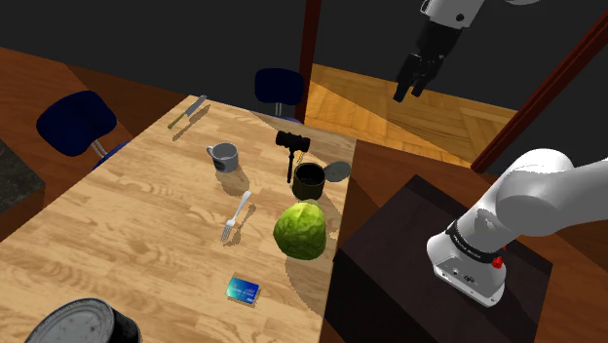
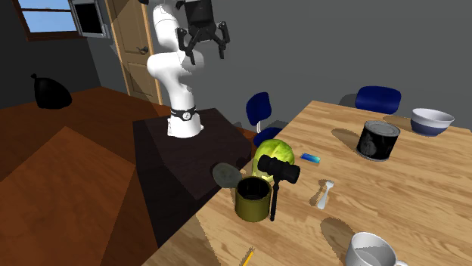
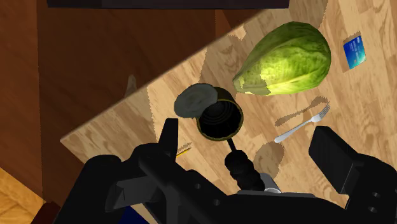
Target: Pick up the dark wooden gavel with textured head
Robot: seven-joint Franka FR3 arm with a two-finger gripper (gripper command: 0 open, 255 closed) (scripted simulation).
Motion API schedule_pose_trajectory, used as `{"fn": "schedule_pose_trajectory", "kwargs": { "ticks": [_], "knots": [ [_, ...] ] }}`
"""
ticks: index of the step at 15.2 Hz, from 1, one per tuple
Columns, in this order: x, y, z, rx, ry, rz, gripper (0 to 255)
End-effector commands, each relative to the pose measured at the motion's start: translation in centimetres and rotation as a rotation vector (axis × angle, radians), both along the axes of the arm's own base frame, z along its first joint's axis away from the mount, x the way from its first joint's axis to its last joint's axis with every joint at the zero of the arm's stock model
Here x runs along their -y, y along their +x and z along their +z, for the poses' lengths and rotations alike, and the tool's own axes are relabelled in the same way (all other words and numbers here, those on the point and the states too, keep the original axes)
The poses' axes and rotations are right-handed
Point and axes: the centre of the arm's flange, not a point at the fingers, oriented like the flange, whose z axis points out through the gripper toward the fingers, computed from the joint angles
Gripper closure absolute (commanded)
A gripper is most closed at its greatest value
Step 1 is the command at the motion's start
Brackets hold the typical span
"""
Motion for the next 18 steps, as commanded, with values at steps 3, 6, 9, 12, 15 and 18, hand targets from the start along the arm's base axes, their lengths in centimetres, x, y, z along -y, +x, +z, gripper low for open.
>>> {"fn": "schedule_pose_trajectory", "kwargs": {
  "ticks": [3,6,9,12,15,18],
  "knots": [
    [-0.7,1.8,-1.8,0.003,-0.007,0.014,0],
    [-1.8,4.5,-4.4,0.008,-0.016,0.035,0],
    [-3.0,7.2,-7.1,0.014,-0.026,0.056,0],
    [-4.2,9.9,-9.8,0.019,-0.036,0.077,0],
    [-5.4,12.6,-12.4,0.024,-0.046,0.097,0],
    [-6.6,15.2,-15.1,0.029,-0.055,0.118,0]
  ]
}}
